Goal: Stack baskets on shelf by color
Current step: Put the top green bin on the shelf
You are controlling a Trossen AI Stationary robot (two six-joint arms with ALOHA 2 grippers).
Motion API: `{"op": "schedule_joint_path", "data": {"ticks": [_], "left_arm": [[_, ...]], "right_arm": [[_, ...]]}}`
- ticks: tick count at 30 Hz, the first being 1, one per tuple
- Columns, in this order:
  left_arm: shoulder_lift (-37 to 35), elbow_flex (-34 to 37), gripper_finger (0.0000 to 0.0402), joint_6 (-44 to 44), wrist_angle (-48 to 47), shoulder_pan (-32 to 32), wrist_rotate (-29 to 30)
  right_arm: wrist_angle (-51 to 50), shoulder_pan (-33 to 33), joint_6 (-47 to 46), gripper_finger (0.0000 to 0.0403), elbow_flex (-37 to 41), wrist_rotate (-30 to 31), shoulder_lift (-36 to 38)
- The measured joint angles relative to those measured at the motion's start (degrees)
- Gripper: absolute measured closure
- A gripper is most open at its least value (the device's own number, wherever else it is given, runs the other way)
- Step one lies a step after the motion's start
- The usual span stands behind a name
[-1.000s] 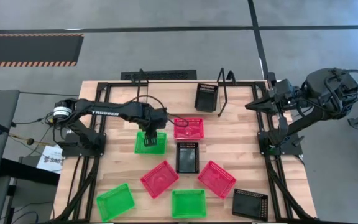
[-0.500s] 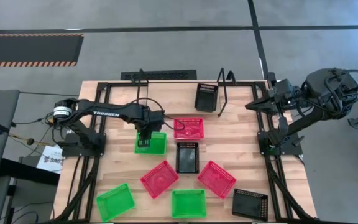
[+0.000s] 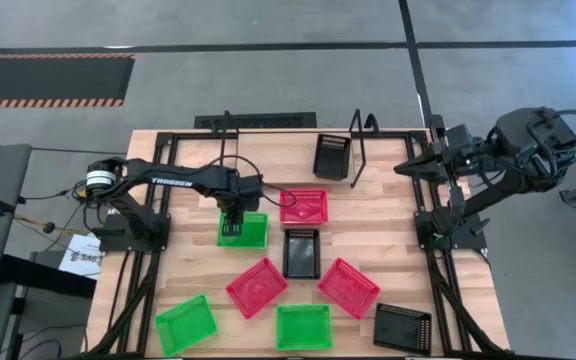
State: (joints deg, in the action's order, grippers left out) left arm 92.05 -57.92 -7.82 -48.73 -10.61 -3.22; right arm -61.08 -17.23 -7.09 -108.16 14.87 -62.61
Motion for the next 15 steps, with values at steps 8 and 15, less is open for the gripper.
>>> {"op": "schedule_joint_path", "data": {"ticks": [8,15], "left_arm": [[0.0,0.3,0.032,4.0,2.2,0.0,-0.1],[0.0,-0.2,0.0398,9.7,1.7,0.1,-1.8]], "right_arm": [[0.5,0.0,0.0,0.0394,0.0,0.0,0.0],[1.8,0.0,-0.1,0.0394,0.0,0.0,0.0]]}}
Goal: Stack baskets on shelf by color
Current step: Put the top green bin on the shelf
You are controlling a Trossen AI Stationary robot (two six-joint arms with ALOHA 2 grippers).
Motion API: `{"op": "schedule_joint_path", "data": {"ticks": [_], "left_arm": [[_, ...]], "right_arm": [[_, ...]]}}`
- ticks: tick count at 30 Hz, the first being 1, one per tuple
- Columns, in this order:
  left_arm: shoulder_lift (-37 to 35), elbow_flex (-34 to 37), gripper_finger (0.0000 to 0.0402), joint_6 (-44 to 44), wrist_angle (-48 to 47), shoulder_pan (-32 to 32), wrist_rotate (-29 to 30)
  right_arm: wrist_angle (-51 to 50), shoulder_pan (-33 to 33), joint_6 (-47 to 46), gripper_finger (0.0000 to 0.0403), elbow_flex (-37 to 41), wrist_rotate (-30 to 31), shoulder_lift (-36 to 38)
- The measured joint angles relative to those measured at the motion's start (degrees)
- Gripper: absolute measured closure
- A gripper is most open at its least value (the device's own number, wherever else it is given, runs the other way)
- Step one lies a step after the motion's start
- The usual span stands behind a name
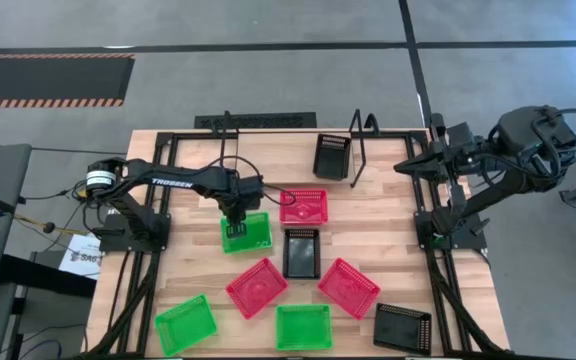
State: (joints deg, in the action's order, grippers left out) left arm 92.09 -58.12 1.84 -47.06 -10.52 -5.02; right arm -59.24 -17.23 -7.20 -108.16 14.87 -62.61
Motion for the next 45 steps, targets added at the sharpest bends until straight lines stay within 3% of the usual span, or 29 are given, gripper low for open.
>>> {"op": "schedule_joint_path", "data": {"ticks": [5,11,13,17,21,26,30,32,34,38,45], "left_arm": [[-0.5,-6.4,0.04,8.0,-0.6,0.0,-4.3],[-3.0,-21.6,0.0401,15.9,-2.2,1.3,-2.6],[-3.7,-27.5,0.0401,17.4,-4.5,2.0,2.2],[-3.7,-39.1,0.0401,19.3,-15.5,3.2,17.5],[-3.8,-43.9,0.0401,25.7,-16.3,2.2,30.9],[-3.2,-43.7,0.0401,33.9,-17.4,-0.9,32.4],[-2.9,-41.1,0.0401,41.3,-20.6,-2.3,32.9],[-2.9,-39.2,0.0401,46.5,-21.2,-2.7,34.4],[-2.9,-37.3,0.0401,52.4,-23.0,-3.1,35.2],[-2.9,-31.2,0.0401,64.3,-19.7,-3.4,35.4],[-2.9,-19.6,0.0401,72.1,-1.1,-4.6,34.5]], "right_arm": [[-0.1,0.0,0.0,0.0394,0.0,0.0,0.0],[-0.2,0.0,0.2,0.0394,0.0,0.0,0.0],[-0.2,0.0,0.2,0.0395,0.0,0.5,0.1],[-0.7,0.0,0.4,0.04,0.0,2.5,0.1],[-4.9,0.0,1.5,0.04,0.0,12.6,0.1],[-15.5,0.0,-1.8,0.0401,0.0,32.6,0.5],[-28.8,0.5,-8.4,0.0401,0.0,41.6,1.3],[-30.6,1.2,-10.2,0.0402,0.4,42.7,2.6],[-30.2,1.9,-6.4,0.0402,0.9,41.2,5.8],[-30.7,2.5,-4.5,0.0402,0.7,39.3,13.4],[-30.0,2.8,-4.5,0.0402,0.7,31.9,22.7]]}}
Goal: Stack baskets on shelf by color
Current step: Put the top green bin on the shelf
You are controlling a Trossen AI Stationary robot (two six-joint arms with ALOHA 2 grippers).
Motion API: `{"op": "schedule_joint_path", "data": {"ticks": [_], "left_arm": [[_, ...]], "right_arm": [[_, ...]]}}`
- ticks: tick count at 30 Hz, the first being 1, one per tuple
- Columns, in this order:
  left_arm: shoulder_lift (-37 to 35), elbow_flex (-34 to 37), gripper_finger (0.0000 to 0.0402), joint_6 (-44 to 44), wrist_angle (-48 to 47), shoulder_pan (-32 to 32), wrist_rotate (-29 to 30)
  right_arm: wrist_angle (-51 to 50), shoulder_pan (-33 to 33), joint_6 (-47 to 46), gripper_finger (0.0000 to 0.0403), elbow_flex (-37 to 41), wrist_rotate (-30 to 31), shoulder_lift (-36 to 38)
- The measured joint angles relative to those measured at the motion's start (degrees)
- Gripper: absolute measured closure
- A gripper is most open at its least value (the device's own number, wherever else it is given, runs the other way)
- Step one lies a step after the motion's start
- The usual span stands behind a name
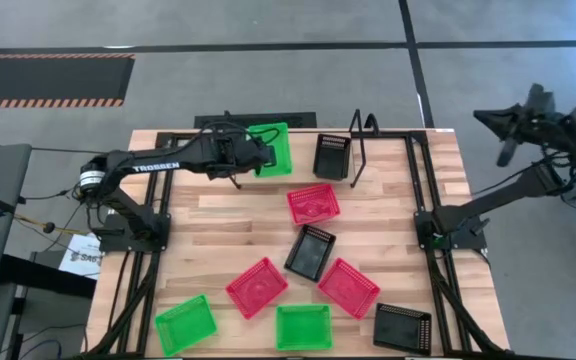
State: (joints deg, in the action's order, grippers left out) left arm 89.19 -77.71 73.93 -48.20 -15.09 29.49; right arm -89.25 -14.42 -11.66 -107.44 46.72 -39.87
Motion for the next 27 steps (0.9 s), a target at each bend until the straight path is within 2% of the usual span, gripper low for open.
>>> {"op": "schedule_joint_path", "data": {"ticks": [4,8,19,22,27], "left_arm": [[0.2,3.9,0.0401,0.9,1.9,-1.9,-2.5],[1.9,4.9,0.0401,-0.1,1.6,-3.7,-5.3],[6.5,2.8,0.0401,-5.8,2.2,-6.0,-9.3],[7.0,0.6,0.0401,-6.8,2.1,-4.7,-7.9],[6.9,-6.4,0.0401,-9.1,-3.2,-3.1,-3.5]], "right_arm": [[1.5,-0.1,2.0,0.0402,0.0,-3.3,1.8],[3.2,0.0,4.1,0.0402,0.0,-6.5,2.0],[6.1,0.4,7.2,0.0402,0.1,-6.4,-1.7],[6.2,0.3,7.2,0.0402,0.2,-6.4,-2.9],[6.3,0.4,7.2,0.0402,0.2,-6.3,-3.5]]}}
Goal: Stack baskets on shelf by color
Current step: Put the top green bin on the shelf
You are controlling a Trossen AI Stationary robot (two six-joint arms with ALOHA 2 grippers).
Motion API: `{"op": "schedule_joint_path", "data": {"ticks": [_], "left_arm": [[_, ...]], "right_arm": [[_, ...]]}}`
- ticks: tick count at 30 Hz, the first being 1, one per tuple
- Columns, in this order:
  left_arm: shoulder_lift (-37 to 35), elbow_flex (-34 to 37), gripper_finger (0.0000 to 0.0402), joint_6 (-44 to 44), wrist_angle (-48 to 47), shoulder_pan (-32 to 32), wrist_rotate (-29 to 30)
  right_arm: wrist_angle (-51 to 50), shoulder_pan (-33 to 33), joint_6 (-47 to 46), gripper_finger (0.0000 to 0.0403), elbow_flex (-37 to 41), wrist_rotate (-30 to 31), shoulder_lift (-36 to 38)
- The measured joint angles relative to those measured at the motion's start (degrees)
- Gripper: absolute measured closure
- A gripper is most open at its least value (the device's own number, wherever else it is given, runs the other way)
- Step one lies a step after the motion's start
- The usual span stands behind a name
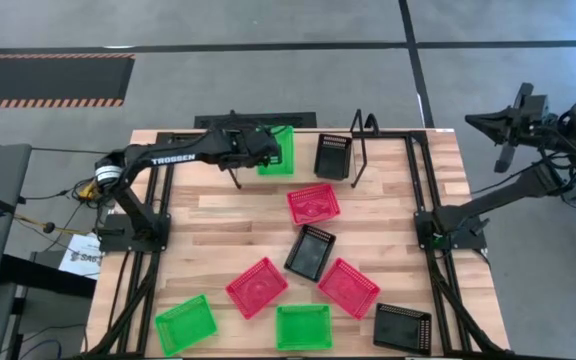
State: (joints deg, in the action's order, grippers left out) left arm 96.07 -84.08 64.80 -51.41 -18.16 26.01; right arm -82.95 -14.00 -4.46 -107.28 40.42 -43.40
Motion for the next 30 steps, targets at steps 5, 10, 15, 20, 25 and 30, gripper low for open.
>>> {"op": "schedule_joint_path", "data": {"ticks": [5,10,15,20,25,30], "left_arm": [[0.0,-6.4,0.0401,-0.5,-6.3,1.5,1.3],[0.0,-10.2,0.0401,-0.9,-9.7,3.8,3.8],[0.0,-12.5,0.0401,-0.7,-12.7,4.7,7.2],[0.0,-12.7,0.0401,-2.7,-12.8,4.8,8.7],[0.0,-12.7,0.0401,-7.8,-14.6,4.7,7.2],[-0.5,-13.2,0.0401,-29.1,-16.7,1.5,-5.3]], "right_arm": [[0.0,0.0,-0.1,0.0402,0.0,0.0,-0.1],[-0.3,-0.2,-0.2,0.0402,1.2,-3.8,-0.5],[4.3,-0.8,0.3,0.0402,8.7,-2.5,-3.9],[10.4,0.3,0.6,0.0402,17.1,1.1,-6.9],[21.5,3.5,0.4,0.0402,22.7,-0.5,-9.5],[27.1,6.8,-0.3,0.0402,23.9,-4.4,-10.4]]}}
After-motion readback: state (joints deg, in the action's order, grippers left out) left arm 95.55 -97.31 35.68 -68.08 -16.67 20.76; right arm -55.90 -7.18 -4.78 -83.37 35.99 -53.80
